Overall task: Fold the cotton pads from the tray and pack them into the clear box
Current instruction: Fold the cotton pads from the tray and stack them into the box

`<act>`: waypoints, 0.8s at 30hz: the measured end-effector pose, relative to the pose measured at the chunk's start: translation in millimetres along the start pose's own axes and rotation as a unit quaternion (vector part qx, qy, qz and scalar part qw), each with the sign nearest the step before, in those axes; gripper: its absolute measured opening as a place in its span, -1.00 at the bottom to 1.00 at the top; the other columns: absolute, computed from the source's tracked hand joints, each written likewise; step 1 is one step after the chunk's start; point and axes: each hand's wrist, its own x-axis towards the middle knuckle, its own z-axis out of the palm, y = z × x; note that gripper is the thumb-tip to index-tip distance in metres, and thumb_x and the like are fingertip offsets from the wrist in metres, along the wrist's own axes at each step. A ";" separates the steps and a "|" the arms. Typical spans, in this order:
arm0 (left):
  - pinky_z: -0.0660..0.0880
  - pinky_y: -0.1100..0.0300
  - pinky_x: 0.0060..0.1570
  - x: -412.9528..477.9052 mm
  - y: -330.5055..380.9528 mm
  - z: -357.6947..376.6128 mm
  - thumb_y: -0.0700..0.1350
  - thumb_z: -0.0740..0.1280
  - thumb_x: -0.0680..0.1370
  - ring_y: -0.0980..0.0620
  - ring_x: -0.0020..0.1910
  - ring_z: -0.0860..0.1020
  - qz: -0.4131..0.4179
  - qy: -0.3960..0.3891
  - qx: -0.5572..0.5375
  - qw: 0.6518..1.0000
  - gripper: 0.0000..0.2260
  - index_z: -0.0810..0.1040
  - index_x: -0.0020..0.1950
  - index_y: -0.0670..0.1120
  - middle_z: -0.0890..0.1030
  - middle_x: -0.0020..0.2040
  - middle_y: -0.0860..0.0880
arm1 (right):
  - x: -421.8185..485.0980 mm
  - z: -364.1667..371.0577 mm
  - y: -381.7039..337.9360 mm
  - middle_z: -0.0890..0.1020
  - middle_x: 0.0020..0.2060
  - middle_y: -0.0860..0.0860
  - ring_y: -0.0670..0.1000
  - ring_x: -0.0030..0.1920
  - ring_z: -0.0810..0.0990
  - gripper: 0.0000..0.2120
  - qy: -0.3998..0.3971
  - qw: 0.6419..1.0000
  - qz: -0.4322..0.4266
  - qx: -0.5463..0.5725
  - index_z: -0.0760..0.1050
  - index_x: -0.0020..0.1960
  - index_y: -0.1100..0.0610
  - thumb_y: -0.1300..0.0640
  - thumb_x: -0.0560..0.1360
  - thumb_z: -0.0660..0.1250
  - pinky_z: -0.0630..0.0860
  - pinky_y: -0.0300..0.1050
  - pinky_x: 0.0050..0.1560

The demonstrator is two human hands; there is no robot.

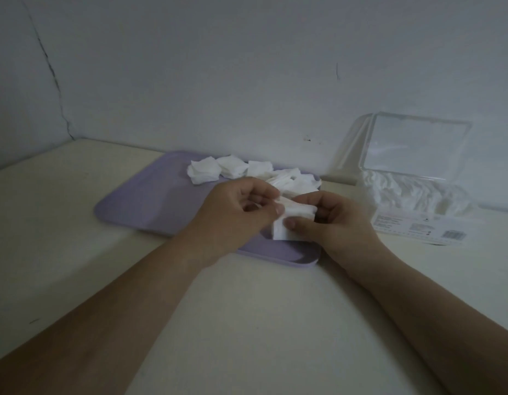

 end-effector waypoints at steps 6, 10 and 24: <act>0.58 0.13 0.09 19.4 -15.0 -38.1 -0.08 0.45 0.54 0.02 -0.03 0.65 -0.014 0.130 0.228 0.965 -0.83 0.66 0.12 -0.01 0.69 0.06 0.03 | -1.9 5.0 0.2 0.72 -0.07 -0.15 -0.16 -0.07 0.66 -0.67 0.037 0.969 -0.095 -0.224 0.56 0.02 -0.16 0.26 0.47 0.52 0.50 -0.41 -0.01; 0.44 -0.01 0.37 17.1 -21.6 -40.6 0.22 0.43 0.50 -0.09 0.35 0.48 -0.098 0.013 0.383 0.919 -0.51 0.57 0.34 0.02 0.54 0.36 -0.03 | -4.3 6.8 -0.1 0.62 -0.05 -0.23 -0.32 -0.04 0.54 -0.59 0.034 0.950 -0.095 -0.295 0.49 0.22 -0.17 0.18 0.49 0.51 0.39 -0.55 -0.07; 0.51 0.20 -0.23 12.8 -11.8 -36.2 -0.27 0.54 0.43 0.05 -0.23 0.61 -0.070 -0.019 0.142 0.987 -0.74 0.64 0.00 0.02 0.70 -0.14 -0.01 | -0.3 2.6 -1.4 0.72 -0.12 -0.14 -0.29 -0.23 0.60 -0.77 0.050 0.971 -0.068 -0.223 0.63 0.09 -0.06 0.22 0.51 0.49 0.45 -0.48 -0.15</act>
